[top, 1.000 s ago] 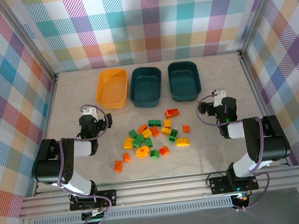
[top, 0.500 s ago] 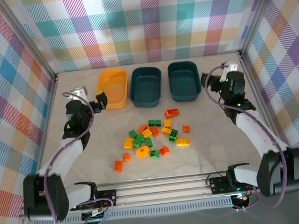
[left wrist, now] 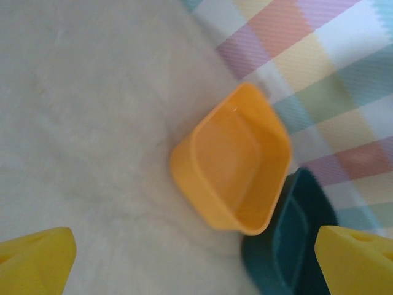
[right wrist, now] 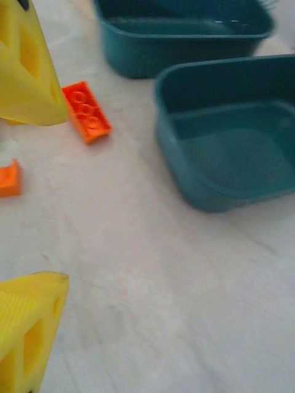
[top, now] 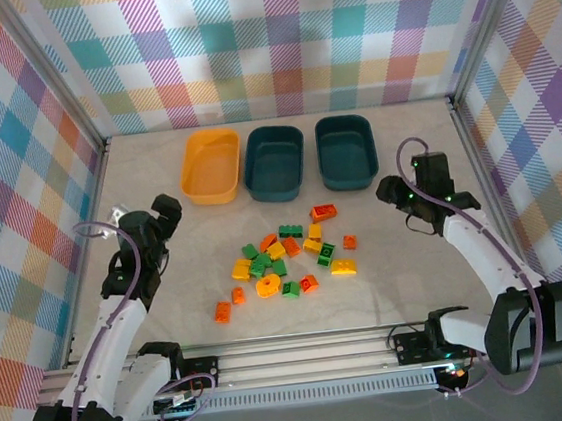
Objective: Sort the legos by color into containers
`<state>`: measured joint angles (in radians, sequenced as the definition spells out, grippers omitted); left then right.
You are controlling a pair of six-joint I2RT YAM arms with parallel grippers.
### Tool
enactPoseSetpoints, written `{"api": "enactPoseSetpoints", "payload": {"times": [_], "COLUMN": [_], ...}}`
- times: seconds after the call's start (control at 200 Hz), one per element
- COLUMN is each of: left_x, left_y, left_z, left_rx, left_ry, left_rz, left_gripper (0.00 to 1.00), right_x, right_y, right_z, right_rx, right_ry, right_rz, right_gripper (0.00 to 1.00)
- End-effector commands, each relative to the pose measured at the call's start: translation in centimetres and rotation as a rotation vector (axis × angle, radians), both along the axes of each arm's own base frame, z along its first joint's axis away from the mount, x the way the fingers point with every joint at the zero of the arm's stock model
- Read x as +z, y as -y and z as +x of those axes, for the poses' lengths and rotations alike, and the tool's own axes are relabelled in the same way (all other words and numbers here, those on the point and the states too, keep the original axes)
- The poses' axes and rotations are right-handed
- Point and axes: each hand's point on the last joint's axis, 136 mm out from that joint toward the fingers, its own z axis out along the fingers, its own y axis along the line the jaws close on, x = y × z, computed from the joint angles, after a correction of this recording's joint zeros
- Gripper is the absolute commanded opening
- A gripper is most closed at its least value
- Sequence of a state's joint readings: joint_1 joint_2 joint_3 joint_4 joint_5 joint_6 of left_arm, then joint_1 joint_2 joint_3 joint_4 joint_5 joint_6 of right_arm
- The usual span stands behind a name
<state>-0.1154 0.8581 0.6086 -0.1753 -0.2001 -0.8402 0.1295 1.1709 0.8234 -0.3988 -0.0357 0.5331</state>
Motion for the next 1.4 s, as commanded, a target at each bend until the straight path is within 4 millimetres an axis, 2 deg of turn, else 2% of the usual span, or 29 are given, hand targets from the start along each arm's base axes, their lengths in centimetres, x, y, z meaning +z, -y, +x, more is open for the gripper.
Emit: {"api": "enactPoseSetpoints", "payload": {"times": [0.0, 0.095, 0.19, 0.37, 0.465, 0.575, 0.72, 0.915, 1.145, 1.265, 1.395], "left_x": [-2.5, -4.4, -5.8, -5.1, -5.2, -6.1, -6.9, -7.1, -7.5, -7.4, -7.4], "left_y": [2.1, 5.5, 7.5, 10.4, 12.0, 14.1, 16.1, 16.3, 16.1, 15.9, 15.7], "left_z": [-1.0, -1.0, -1.3, -1.4, -1.3, -1.3, -1.5, -1.6, -2.0, -2.1, -2.1], "left_rx": [-0.092, -0.242, -0.328, -0.425, -0.466, -0.522, -0.576, -0.579, -0.570, -0.567, -0.559], "left_ry": [-0.095, -0.150, -0.211, -0.206, -0.200, -0.224, -0.255, -0.258, -0.269, -0.267, -0.265], "left_rz": [-0.102, -0.204, -0.212, -0.155, -0.141, -0.142, -0.142, -0.128, -0.125, -0.117, -0.108], "left_gripper": [0.98, 0.92, 0.90, 0.90, 0.91, 0.91, 0.91, 0.92, 0.92, 0.92, 0.93], "right_x": [-2.5, -4.2, -5.2, -6.9, -8.2, -9.6, -10.9, -12.2, -13.6, -13.6, -12.7], "right_y": [-2.1, -3.9, -5.6, -8.4, -8.8, -9.3, -9.5, -10.2, -9.5, -9.1, -9.3], "right_z": [-2.6, -3.3, -3.5, -4.2, -4.3, -4.0, -3.3, -2.9, -3.2, -3.5, -3.3], "right_rx": [0.096, 0.162, 0.235, 0.313, 0.313, 0.309, 0.298, 0.309, 0.313, 0.307, 0.301], "right_ry": [-0.120, -0.177, -0.229, -0.292, -0.321, -0.355, -0.382, -0.411, -0.451, -0.444, -0.402], "right_rz": [0.010, -0.037, -0.104, -0.148, -0.178, -0.181, -0.199, -0.205, -0.338, -0.384, -0.379], "right_gripper": [0.63, 0.62, 0.62, 0.64, 0.64, 0.59, 0.58, 0.57, 0.38, 0.36, 0.33]}}
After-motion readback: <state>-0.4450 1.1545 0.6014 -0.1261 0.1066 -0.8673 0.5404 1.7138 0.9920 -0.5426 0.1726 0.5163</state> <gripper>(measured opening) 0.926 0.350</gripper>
